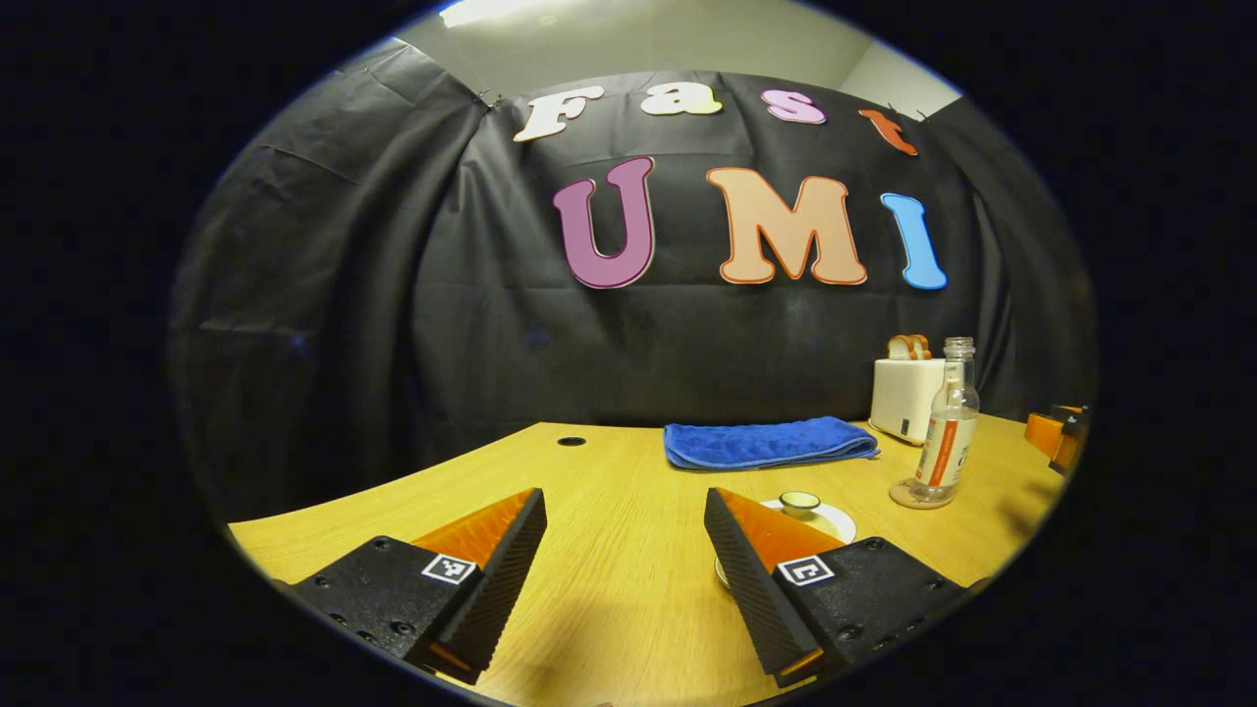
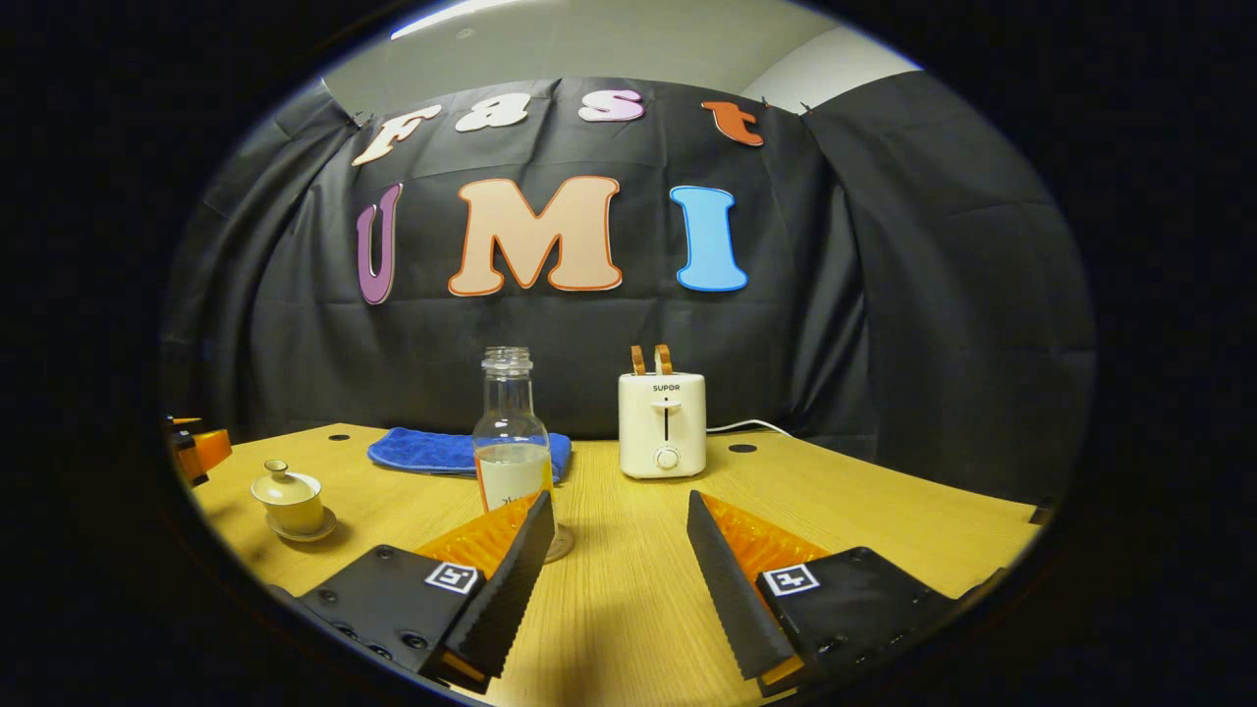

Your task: Open the teacup lid with one hand, grasp the water bottle and pour water into the teacup with the other hand; after pouring, place the water bottle on the coaster and then close the teacup lid.

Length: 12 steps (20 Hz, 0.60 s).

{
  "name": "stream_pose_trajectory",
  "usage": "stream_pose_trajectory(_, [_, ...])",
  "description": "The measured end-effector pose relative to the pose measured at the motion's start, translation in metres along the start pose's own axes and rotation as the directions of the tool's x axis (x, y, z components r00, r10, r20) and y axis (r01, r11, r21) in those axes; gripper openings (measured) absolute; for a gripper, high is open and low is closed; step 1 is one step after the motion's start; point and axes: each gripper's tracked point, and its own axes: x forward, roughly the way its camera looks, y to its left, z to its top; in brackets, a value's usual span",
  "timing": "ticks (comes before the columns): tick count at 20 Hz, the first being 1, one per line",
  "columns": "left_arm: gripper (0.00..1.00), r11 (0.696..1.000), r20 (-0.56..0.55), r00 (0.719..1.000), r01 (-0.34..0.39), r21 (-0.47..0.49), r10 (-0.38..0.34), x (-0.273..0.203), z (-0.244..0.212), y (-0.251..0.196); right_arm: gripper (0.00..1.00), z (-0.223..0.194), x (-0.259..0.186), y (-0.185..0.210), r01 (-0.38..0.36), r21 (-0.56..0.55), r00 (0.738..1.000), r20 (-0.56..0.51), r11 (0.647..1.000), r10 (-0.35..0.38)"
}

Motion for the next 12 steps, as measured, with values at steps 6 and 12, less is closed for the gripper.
stream_pose_trajectory(6, [0.95,1.0,0.002,1.0,0.018,-0.001,-0.018,0.0003,0.0008,-0.0042,0.89,-0.0011,0.0016,0.0012,-0.003,0.001,1.0,0.001,1.0,0.003])
stream_pose_trajectory(12, [0.95,1.0,0.001,1.0,0.011,-0.002,-0.011,0.0005,0.0004,-0.0033,0.94,-0.0015,0.0024,0.0003,-0.004,0.001,1.0,0.001,1.0,0.004])
